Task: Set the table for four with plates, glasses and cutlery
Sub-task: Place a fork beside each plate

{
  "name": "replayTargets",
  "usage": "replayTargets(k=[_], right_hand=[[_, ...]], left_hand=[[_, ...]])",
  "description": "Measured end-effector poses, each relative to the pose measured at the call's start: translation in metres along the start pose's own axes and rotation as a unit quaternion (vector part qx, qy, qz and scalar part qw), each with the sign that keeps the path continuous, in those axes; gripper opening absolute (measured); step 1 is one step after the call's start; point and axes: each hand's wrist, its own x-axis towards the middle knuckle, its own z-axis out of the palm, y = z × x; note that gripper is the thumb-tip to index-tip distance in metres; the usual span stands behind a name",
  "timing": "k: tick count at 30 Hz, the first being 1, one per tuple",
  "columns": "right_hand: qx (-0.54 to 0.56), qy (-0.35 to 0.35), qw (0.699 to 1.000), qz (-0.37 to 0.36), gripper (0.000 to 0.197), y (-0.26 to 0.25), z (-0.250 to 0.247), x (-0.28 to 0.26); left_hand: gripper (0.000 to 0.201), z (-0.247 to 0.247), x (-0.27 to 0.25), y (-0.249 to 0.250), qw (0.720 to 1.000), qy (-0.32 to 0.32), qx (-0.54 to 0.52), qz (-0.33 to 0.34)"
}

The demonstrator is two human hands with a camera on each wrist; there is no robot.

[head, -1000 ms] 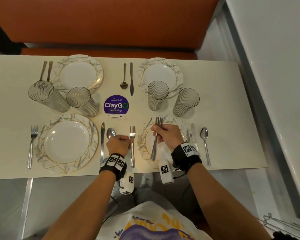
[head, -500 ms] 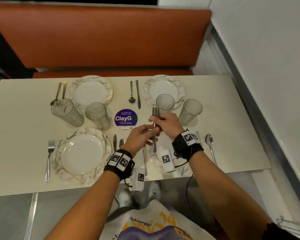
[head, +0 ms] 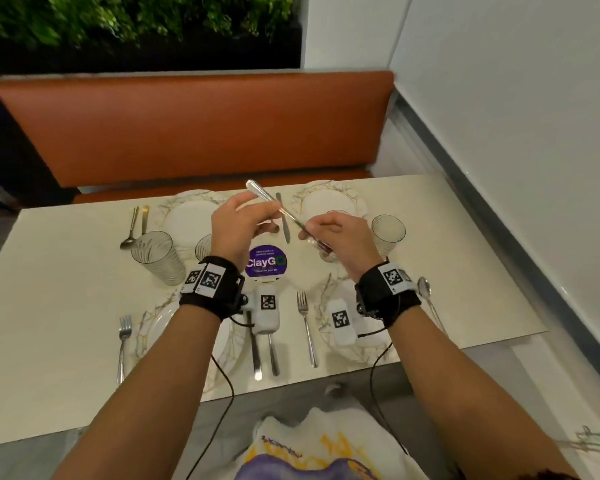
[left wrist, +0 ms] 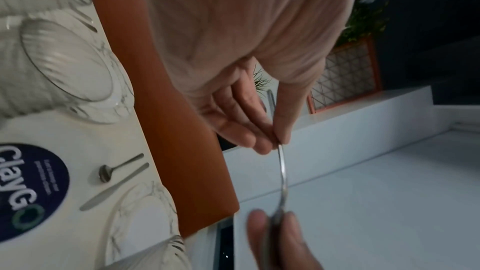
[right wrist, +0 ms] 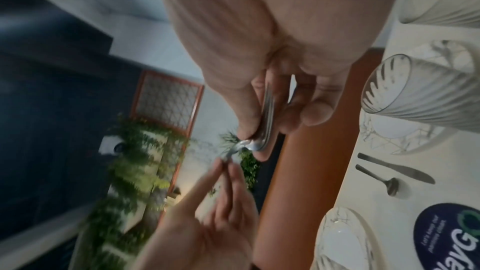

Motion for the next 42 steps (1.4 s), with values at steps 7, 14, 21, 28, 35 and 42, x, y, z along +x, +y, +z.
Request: replayTargets(k=[7,14,21,28,35,42], right_hand=[[-0.159,-0.027,0.986,-0.037,0.009,0.009,0.002,0.022],[-0.246,-0.027,0.969,-0.024,0.012,0.010,-0.043,0.071],[-0.196,-0.020,0.980,0.013,0.007,0.000,-0.133,0.162],[-0.170,-0.035,0.978,0.118,0.008,0.063,-0.225,0.264],[-0.203,-0.063,0.947,0.240,0.008,0.167,-0.241,0.317],[-0.255,-0.042,0.924,0.283,0.009,0.208,-0.225,0.335]], left_hand=[[0.026,0.041,0.021,-0.024,0.999,0.011,-0.020,-0.022],[0.027,0.086,0.058,-0.043,0.999,0.011,0.008,-0.052],[0.022,0.139,0.121,-0.052,0.996,0.016,0.047,-0.069],[0.016,0.178,0.172,-0.068,0.988,0.080,0.104,-0.088],[0.020,0.196,0.196,-0.088,0.975,0.121,0.164,-0.094],[0.021,0.194,0.205,-0.087,0.970,0.141,0.163,-0.115]])
